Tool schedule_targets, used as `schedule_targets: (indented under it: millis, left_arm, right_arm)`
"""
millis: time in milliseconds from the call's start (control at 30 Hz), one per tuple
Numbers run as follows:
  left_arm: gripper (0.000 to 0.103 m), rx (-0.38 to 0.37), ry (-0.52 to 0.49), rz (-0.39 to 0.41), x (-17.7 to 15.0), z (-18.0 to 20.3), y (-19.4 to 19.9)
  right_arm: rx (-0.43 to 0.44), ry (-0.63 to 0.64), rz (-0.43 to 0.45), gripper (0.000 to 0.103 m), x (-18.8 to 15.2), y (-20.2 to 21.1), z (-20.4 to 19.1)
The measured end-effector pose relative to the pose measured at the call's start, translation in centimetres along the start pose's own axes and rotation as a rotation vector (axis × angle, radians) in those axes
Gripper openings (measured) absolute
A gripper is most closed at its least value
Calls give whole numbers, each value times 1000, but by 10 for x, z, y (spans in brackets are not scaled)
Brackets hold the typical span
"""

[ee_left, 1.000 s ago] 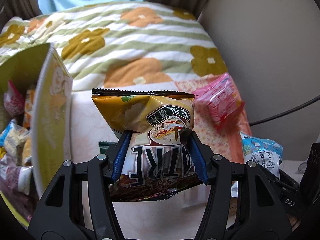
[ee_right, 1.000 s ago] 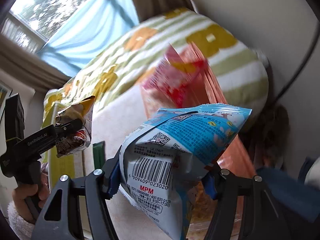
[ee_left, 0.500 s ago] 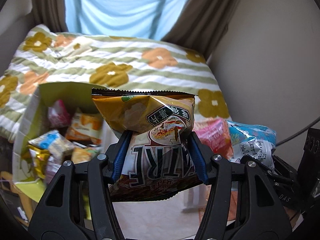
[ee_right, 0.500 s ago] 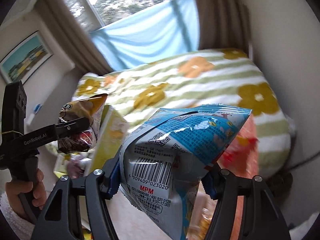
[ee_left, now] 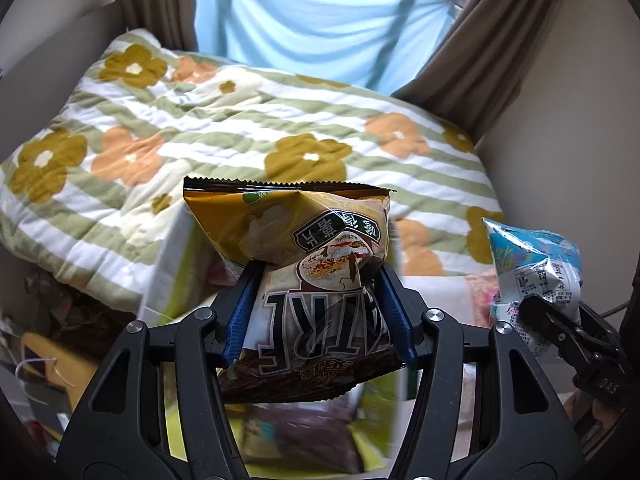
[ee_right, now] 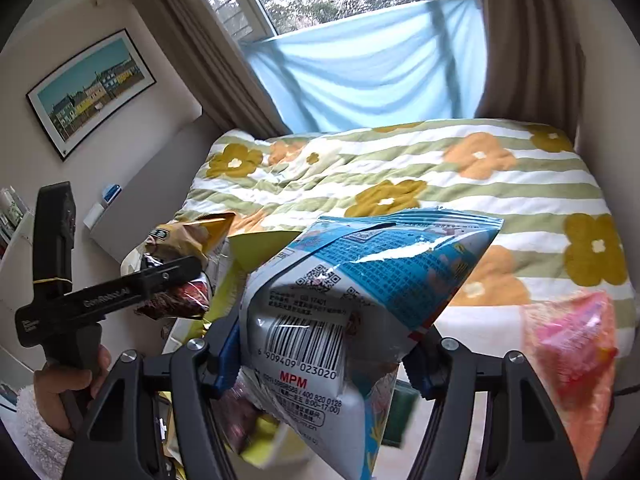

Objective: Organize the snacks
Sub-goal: 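Carry both bags over the yellow box and open both tools to drop them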

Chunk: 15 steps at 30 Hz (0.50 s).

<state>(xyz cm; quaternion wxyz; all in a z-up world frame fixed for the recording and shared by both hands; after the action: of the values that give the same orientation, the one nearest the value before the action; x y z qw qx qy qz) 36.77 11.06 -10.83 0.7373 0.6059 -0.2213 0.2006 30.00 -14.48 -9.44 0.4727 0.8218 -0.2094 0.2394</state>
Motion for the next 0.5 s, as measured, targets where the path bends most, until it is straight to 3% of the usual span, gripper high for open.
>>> schedule_targets:
  millis: [233,467,500]
  left_arm:
    - [54,-6,-81,-106,5,-56,-53]
    - [55,-14,-173,-142,6,-70,-86]
    - [60,-12,-175,-144,7,-71,-89]
  right_arm:
    - [-34,4,-34,62,2,-61,-36]
    - [-96,-42,-71,62,-4,-96,-41]
    - [-102,-45,-72,62,-6,-97,-41]
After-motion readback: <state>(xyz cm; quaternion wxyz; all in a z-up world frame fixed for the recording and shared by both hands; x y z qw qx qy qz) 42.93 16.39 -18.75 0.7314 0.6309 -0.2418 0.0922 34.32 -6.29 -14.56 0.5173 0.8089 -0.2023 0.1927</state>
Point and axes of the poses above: each gripper's, at about its wrist camera, not at the fingertips, and y roughly against the way its jaws point, z to its right, x to its top, the point moved 3 cm from there along -y, roughly the way its jaws point, and after that the axes turned 7 degrees about -y, right-handed, at the moved point
